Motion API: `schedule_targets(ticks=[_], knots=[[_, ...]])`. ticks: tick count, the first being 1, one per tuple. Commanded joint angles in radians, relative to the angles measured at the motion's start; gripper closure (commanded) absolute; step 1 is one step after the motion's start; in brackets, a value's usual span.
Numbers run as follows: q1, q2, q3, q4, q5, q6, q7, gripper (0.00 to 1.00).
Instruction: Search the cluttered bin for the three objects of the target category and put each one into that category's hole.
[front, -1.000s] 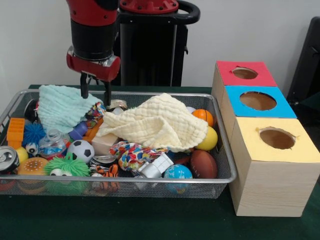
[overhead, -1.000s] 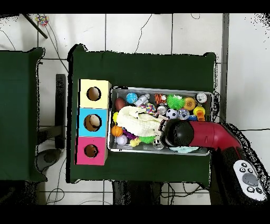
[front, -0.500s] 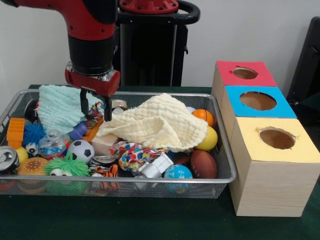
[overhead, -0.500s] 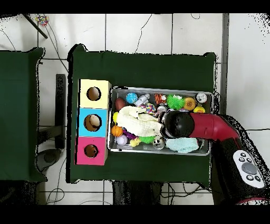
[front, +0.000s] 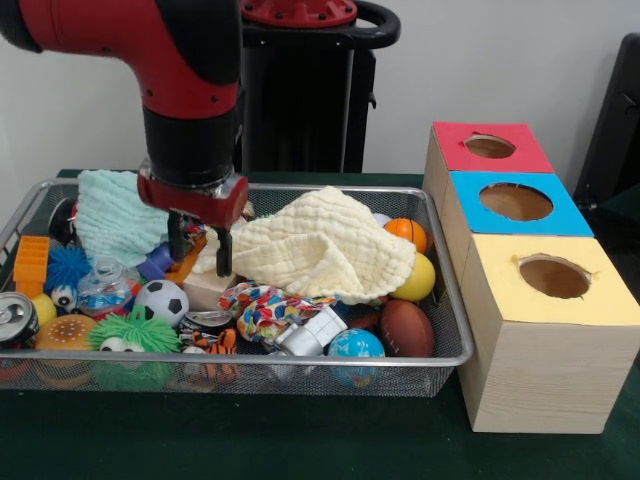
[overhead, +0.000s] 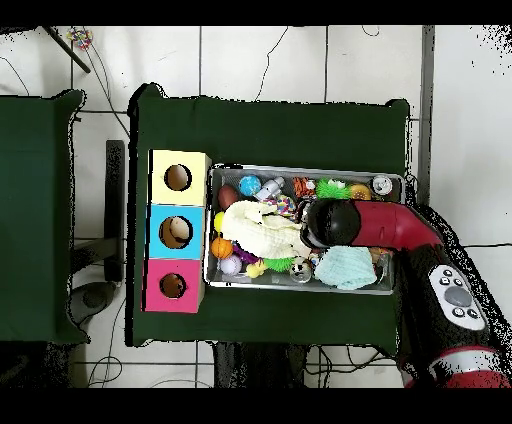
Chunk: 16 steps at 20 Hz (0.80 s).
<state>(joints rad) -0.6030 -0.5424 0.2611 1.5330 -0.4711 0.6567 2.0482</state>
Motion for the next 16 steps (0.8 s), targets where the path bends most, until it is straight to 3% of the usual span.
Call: schedule_targets(ticks=[1,8,13,16], knots=[[0.039,0.228,0.068,-0.289,-0.042,0.066,-0.132,0.0],[0.09,0.295,0.046,-0.367,-0.011,0.082,-0.08,0.0],[0.083,0.296,0.026,-0.351,-0.028,0.08,-0.094,0.0],[0.08,0.274,0.016,-0.318,-0.016,0.133,-0.092,0.0]])
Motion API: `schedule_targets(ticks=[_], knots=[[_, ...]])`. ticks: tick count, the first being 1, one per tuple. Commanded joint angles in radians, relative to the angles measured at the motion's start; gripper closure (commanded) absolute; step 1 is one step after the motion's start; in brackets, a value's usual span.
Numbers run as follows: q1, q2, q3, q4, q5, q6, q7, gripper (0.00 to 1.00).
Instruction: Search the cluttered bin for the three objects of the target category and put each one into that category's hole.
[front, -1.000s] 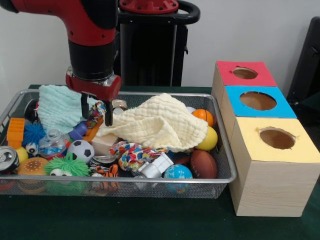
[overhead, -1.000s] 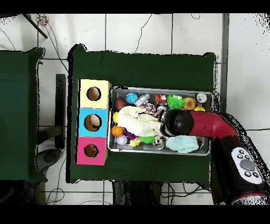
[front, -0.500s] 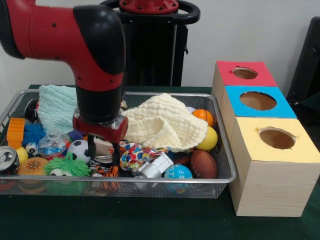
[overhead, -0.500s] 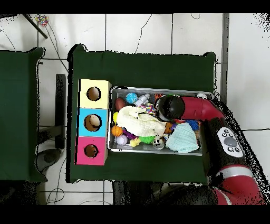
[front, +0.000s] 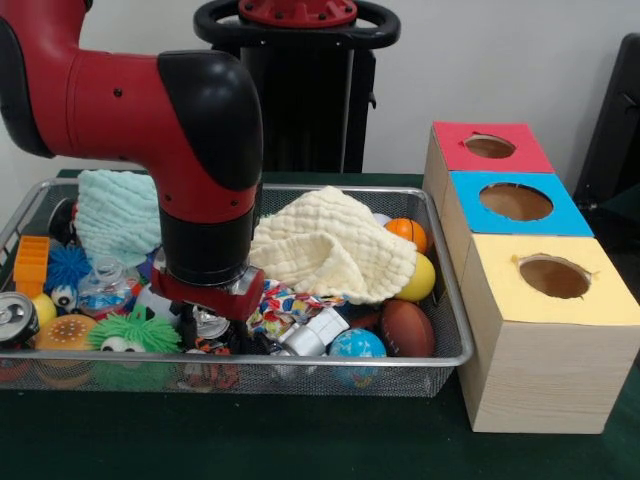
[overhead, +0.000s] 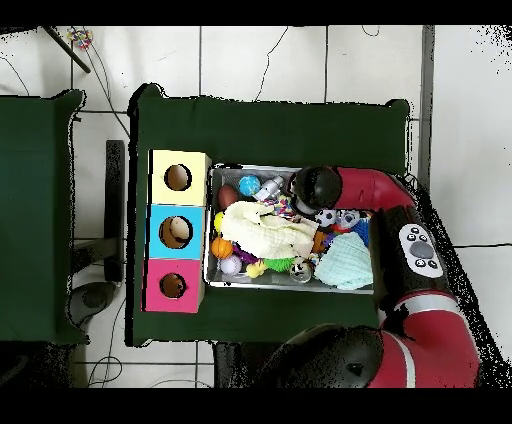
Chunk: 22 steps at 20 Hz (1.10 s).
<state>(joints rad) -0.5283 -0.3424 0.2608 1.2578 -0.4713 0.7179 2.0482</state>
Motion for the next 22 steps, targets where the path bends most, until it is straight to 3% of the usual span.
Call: schedule_targets(ticks=[1,7,10,15,22], knots=[[0.008,0.064,0.014,-0.034,-0.015,0.078,-0.088,0.0],[-0.018,0.042,0.053,0.016,0.022,0.027,-0.067,0.0],[-0.01,-0.033,0.065,0.031,0.046,0.002,-0.035,0.0],[0.036,-0.131,0.026,0.047,0.04,-0.033,0.031,0.0],[0.048,-0.177,0.01,0.126,0.045,-0.118,0.089,0.0]])
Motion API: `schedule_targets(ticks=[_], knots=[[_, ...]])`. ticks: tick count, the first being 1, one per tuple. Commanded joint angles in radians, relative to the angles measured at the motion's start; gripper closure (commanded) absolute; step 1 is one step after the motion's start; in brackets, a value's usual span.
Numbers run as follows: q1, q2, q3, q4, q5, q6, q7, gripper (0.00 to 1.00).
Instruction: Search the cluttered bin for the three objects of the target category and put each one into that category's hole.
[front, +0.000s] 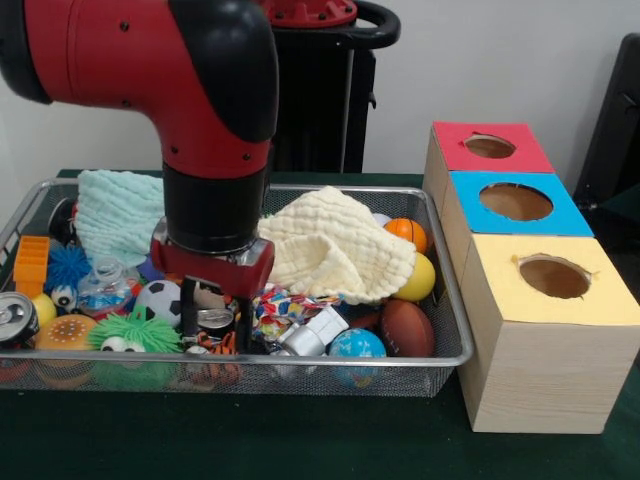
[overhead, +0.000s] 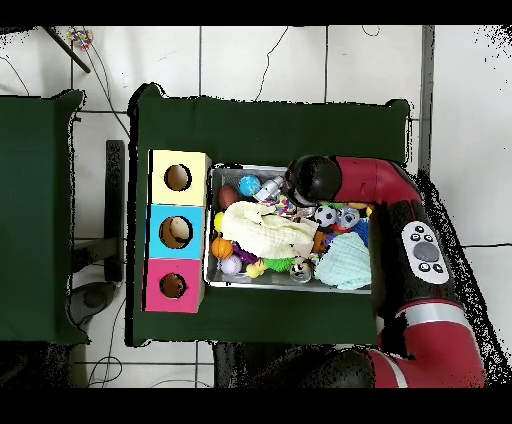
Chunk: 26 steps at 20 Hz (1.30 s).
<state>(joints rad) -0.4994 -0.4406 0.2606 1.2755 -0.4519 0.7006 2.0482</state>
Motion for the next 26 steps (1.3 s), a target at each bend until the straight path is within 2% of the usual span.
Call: schedule_targets(ticks=[1,4,7,10,14,18,21,26], knots=[[0.02,-0.076,0.012,0.109,0.027,-0.111,0.09,0.0],[0.034,-0.065,0.002,0.121,0.021,-0.158,0.108,0.0],[0.049,-0.01,-0.012,0.079,0.01,-0.191,0.115,0.0],[0.063,0.018,-0.029,0.048,0.013,-0.153,0.094,0.0],[0.055,0.02,-0.032,0.041,0.016,-0.089,0.033,0.0],[0.043,0.038,-0.025,0.03,0.004,-0.088,-0.005,0.0],[0.049,0.04,-0.035,0.013,0.001,-0.043,-0.024,0.0],[0.056,0.002,-0.052,-0.004,0.0,0.045,-0.063,0.0]])
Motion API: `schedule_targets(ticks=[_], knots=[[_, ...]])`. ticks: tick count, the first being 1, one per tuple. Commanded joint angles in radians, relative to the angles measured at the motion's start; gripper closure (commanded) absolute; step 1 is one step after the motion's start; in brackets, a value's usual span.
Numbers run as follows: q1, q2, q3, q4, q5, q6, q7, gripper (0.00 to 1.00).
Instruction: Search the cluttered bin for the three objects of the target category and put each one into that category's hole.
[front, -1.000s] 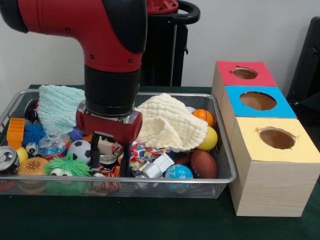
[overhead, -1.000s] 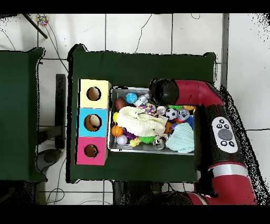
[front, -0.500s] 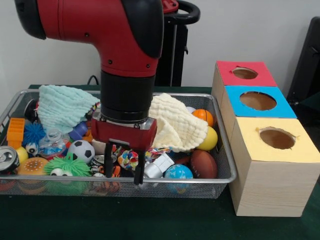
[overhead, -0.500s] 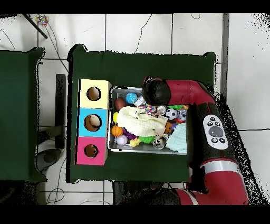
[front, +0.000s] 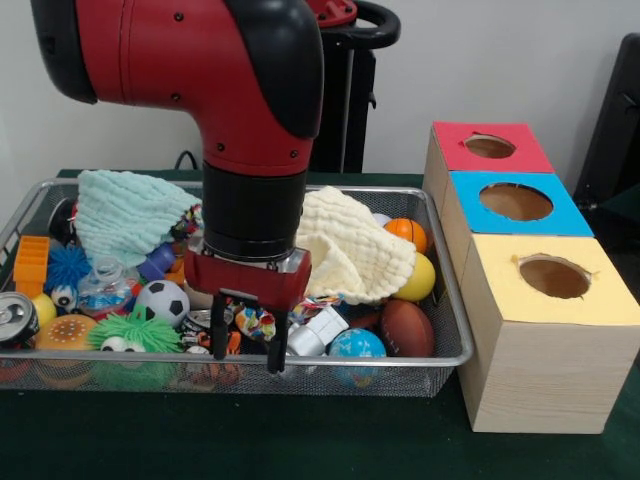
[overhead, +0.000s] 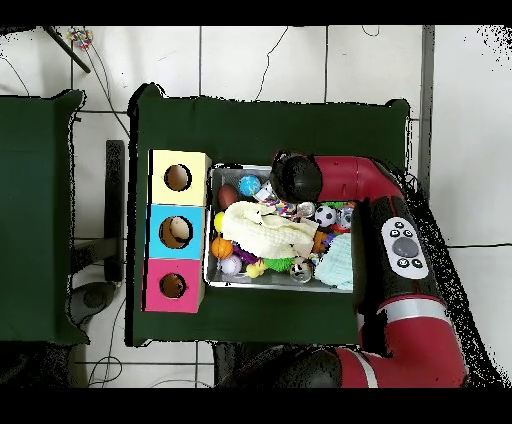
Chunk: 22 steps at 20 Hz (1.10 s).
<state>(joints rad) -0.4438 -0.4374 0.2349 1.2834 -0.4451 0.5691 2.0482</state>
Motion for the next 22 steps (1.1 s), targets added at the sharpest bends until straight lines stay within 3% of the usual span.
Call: schedule_targets(ticks=[1,10,17,22], knots=[[0.002,0.0,-0.026,-0.019,-0.008,0.181,-0.065,0.0],[0.0,-0.01,0.01,-0.034,0.014,0.27,-0.096,0.0],[-0.021,0.098,0.038,-0.045,-0.01,0.184,-0.101,0.0],[-0.02,0.123,0.028,-0.066,-0.035,0.178,-0.122,0.0]])
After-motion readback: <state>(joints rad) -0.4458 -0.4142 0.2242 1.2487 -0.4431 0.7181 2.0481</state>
